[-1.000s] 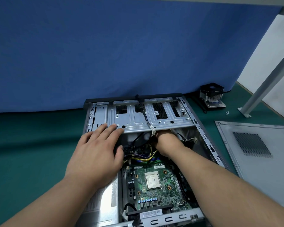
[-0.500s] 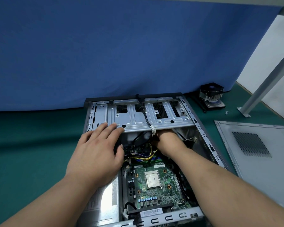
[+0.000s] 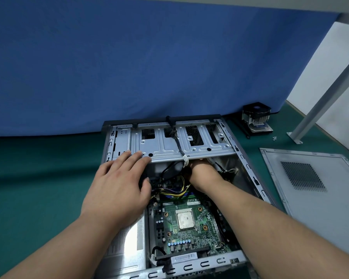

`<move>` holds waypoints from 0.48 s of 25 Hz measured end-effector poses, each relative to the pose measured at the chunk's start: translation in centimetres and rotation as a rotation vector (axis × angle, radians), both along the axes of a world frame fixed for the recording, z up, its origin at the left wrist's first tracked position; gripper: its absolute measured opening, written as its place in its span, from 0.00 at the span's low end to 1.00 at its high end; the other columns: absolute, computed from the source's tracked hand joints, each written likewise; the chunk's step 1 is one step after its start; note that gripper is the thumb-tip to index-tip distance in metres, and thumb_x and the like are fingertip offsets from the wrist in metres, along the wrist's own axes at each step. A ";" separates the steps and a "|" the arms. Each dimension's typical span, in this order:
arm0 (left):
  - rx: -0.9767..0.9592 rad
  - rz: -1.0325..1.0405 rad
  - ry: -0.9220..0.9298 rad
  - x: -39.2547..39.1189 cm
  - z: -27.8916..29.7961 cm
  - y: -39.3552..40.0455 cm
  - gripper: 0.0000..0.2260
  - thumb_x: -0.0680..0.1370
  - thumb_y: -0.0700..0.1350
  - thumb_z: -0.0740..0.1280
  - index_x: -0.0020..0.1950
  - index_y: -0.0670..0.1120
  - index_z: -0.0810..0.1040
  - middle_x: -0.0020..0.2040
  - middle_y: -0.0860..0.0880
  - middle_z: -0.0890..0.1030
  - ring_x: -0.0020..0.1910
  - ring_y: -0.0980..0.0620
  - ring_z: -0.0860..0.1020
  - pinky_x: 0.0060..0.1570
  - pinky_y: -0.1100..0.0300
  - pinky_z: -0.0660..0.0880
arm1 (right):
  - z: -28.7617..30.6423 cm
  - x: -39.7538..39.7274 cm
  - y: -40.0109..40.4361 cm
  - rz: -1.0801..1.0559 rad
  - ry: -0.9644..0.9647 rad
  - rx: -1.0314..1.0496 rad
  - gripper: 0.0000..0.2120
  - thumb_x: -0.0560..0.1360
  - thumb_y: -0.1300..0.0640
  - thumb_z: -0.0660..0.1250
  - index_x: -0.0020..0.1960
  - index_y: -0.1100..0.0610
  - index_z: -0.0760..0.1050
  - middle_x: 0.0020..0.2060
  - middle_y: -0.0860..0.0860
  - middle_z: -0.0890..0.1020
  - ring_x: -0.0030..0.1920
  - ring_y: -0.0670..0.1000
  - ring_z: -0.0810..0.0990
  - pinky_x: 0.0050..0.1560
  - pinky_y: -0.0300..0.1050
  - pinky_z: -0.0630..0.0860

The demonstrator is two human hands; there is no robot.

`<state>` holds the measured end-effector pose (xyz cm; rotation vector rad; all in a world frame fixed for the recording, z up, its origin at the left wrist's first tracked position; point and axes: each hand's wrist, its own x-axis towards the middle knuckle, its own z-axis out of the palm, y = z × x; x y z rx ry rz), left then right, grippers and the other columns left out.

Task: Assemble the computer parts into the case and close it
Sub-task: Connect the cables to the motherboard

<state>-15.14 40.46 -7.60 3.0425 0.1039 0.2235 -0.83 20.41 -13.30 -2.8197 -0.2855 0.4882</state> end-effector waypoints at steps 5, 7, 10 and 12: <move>-0.011 0.003 -0.008 0.0 0.0 -0.1 0.30 0.76 0.61 0.45 0.78 0.61 0.64 0.79 0.63 0.64 0.80 0.60 0.56 0.74 0.55 0.52 | -0.3 -0.1 -1.2 0.038 -0.042 0.080 0.16 0.79 0.57 0.67 0.66 0.52 0.78 0.59 0.59 0.82 0.58 0.61 0.80 0.57 0.48 0.78; -0.012 0.001 -0.007 0.0 0.1 -0.1 0.30 0.76 0.61 0.44 0.78 0.61 0.64 0.79 0.63 0.64 0.80 0.60 0.56 0.74 0.55 0.52 | -0.2 -0.3 -1.5 0.060 -0.061 0.116 0.17 0.79 0.57 0.66 0.67 0.50 0.78 0.60 0.58 0.81 0.59 0.60 0.80 0.57 0.47 0.77; -0.014 0.001 0.000 0.0 0.1 -0.1 0.29 0.77 0.61 0.46 0.79 0.61 0.64 0.80 0.62 0.63 0.81 0.59 0.56 0.75 0.55 0.52 | 0.6 -1.0 -1.9 0.115 0.008 0.066 0.14 0.82 0.56 0.61 0.65 0.56 0.78 0.59 0.59 0.81 0.57 0.60 0.79 0.57 0.48 0.77; -0.015 0.002 0.010 -0.1 0.2 -0.1 0.29 0.78 0.60 0.47 0.79 0.60 0.63 0.80 0.62 0.63 0.81 0.59 0.55 0.75 0.55 0.51 | 1.8 -2.2 -2.6 0.220 0.050 -0.015 0.13 0.83 0.51 0.60 0.60 0.58 0.78 0.56 0.57 0.81 0.56 0.60 0.79 0.53 0.49 0.77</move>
